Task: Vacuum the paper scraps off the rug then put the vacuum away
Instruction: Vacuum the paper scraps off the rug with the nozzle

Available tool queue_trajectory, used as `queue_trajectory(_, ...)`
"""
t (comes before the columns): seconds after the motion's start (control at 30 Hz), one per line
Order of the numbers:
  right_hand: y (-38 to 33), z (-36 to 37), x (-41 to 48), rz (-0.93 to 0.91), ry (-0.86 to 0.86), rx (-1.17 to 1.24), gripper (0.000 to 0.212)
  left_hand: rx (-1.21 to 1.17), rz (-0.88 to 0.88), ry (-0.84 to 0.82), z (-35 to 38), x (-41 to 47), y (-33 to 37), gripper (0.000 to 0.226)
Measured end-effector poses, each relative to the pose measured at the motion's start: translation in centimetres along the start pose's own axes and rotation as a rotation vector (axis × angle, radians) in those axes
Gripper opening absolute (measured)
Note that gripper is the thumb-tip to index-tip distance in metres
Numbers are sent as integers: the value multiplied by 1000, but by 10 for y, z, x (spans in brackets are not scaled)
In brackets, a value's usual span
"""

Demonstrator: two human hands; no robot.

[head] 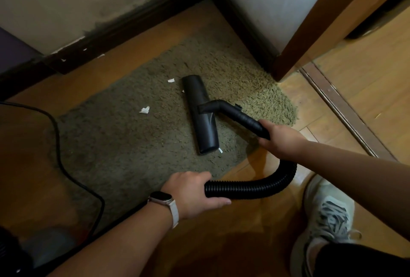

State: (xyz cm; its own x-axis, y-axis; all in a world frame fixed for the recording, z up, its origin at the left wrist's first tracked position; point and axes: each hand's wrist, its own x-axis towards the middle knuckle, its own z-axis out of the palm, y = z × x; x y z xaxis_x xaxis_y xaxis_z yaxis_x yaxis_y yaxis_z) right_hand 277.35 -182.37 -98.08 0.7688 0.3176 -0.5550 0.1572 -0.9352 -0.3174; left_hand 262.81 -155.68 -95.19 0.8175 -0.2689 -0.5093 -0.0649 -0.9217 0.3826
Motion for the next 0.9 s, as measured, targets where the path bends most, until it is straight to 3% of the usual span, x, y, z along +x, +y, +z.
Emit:
queue_trajectory(0.37, -1, -8, 20, -50, -8, 18, 27, -11, -96, 50, -3, 8, -4, 78)
queue_trajectory(0.9, -16, -29, 91, -211, -46, -90, 40, -12, -198, 159, -1, 35, -23, 71)
